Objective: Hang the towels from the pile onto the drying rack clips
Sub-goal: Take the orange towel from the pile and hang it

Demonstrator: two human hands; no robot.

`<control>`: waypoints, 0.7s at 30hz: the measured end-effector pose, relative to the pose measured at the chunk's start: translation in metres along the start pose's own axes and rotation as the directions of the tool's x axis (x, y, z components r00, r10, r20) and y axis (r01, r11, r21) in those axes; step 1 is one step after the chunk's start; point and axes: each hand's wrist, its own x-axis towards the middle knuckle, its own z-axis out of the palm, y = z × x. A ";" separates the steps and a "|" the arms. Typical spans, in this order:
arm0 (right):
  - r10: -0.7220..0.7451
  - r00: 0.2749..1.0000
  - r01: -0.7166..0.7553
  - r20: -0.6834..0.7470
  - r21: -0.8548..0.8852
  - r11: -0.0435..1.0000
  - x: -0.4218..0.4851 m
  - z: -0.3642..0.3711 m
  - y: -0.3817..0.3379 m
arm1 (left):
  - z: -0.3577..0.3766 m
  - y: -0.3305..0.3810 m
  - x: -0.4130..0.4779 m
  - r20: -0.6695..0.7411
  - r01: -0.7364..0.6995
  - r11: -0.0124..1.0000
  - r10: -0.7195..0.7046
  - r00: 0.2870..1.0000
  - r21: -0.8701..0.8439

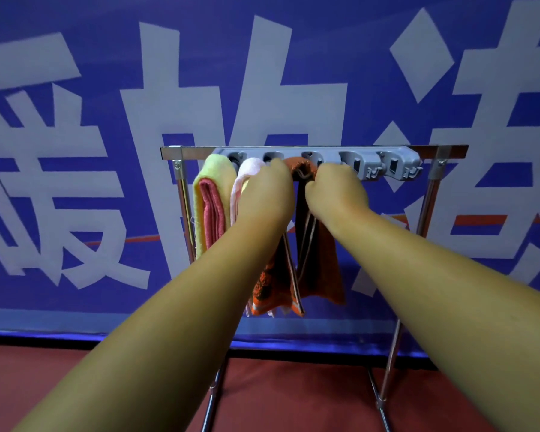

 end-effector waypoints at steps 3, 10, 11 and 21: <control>-0.022 0.998 0.023 0.060 -0.021 1.000 -0.003 0.014 0.011 | 0.018 -0.005 -0.002 0.001 -0.010 1.000 0.010 1.000 -0.009; -0.027 0.997 0.026 0.068 0.024 0.999 -0.010 0.029 0.021 | 0.029 -0.008 -0.002 0.005 0.021 0.995 -0.021 1.000 -0.102; -0.019 0.997 0.015 0.079 0.051 0.999 -0.013 0.033 0.024 | 0.031 -0.010 -0.005 0.012 0.028 0.990 -0.026 1.000 -0.141; 0.129 0.964 -0.189 0.231 0.261 0.947 -0.047 0.090 0.056 | 0.095 -0.035 -0.061 0.131 0.183 0.917 -0.145 0.981 -0.354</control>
